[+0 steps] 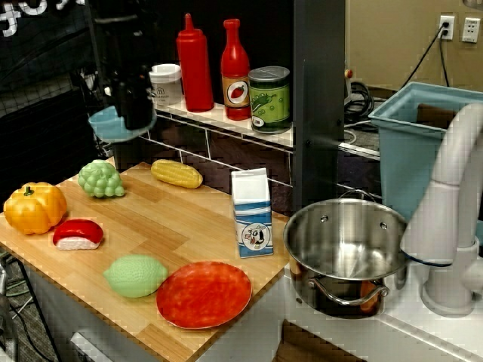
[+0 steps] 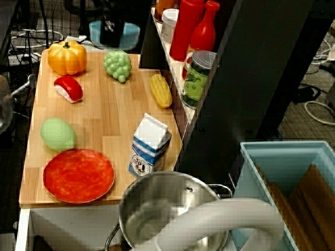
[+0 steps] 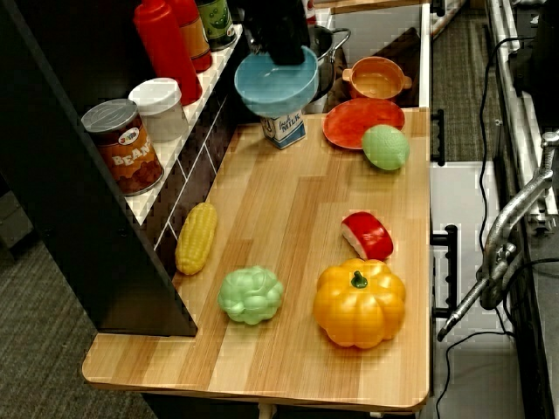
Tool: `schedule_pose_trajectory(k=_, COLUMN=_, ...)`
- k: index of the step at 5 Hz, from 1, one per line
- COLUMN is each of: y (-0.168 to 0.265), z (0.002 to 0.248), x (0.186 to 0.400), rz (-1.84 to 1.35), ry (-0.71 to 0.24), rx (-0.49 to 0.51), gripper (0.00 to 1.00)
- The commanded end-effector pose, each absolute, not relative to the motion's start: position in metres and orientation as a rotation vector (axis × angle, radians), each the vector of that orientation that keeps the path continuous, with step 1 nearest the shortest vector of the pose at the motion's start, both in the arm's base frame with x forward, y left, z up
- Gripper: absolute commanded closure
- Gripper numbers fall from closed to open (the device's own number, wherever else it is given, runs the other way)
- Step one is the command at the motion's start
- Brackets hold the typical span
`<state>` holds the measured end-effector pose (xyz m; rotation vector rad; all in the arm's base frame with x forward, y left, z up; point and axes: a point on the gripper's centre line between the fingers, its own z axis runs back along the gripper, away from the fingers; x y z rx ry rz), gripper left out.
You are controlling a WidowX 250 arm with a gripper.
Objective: Lift bowl
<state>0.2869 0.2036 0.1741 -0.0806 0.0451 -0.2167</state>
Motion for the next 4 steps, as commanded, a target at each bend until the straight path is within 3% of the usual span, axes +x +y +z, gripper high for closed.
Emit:
schedule_pose_trajectory(k=1, y=0.2041, z=0.1996, x=0.2765, rz=-0.225, ry=-0.011, rx=-0.052, gripper=1.0)
schedule_pose_trajectory(k=4, y=0.2064, z=0.2001, x=0.2773, rz=-0.215, ry=-0.016, rx=-0.059, gripper=1.0)
